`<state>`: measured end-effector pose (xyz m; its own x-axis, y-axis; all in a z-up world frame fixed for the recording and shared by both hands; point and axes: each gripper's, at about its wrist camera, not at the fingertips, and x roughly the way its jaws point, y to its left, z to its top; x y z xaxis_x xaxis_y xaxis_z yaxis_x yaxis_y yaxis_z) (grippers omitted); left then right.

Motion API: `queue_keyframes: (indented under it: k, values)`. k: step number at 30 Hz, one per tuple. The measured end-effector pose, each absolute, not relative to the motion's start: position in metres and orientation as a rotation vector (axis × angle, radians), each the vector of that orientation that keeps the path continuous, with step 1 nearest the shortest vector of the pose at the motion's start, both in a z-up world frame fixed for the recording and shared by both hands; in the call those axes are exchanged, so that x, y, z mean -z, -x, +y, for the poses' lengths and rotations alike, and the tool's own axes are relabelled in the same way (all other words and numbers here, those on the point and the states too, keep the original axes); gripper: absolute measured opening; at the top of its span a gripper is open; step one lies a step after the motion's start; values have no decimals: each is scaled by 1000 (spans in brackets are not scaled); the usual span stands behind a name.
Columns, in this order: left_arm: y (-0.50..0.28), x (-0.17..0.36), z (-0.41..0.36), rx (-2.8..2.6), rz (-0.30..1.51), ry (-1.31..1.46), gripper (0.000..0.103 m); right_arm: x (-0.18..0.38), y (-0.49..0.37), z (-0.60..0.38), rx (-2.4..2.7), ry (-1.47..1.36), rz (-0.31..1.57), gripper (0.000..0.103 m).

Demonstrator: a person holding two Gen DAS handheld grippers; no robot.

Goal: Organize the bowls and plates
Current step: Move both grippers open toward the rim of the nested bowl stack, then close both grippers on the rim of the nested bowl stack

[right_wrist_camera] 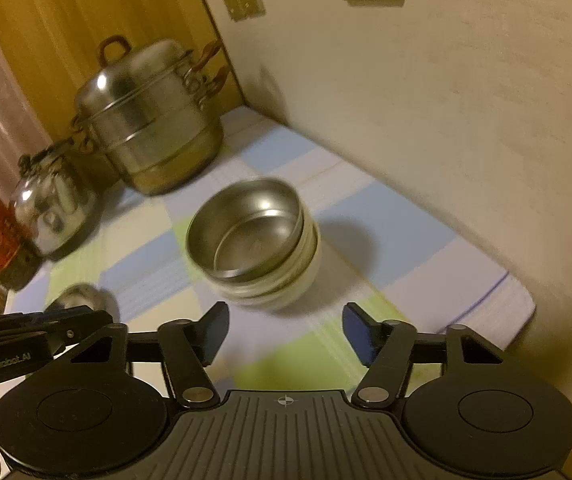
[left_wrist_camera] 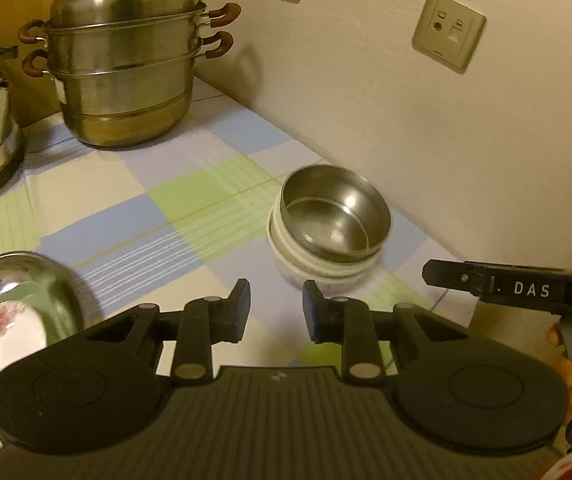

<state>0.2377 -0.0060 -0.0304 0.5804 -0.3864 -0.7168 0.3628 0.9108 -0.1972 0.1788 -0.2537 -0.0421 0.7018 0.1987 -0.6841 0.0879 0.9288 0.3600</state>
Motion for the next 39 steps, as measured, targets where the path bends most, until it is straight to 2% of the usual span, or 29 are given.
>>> queue_keyframes:
  k: [5, 7, 10, 25, 39]
  values:
    - [-261, 35, -19, 418, 835, 45, 18, 41, -203, -266, -83, -377, 747, 42]
    - [-268, 36, -24, 402, 822, 48, 17, 42, -214, -272, -103, -374, 724, 30]
    - [-280, 38, -31, 364, 819, 60, 14, 46, -234, -281, -150, -359, 710, 19]
    - [-309, 59, -60, 253, 858, 121, 8, 73, -290, -303, -336, -346, 745, 8]
    - [-319, 67, -63, 230, 912, 158, 4, 81, -306, -300, -389, -345, 802, 7]
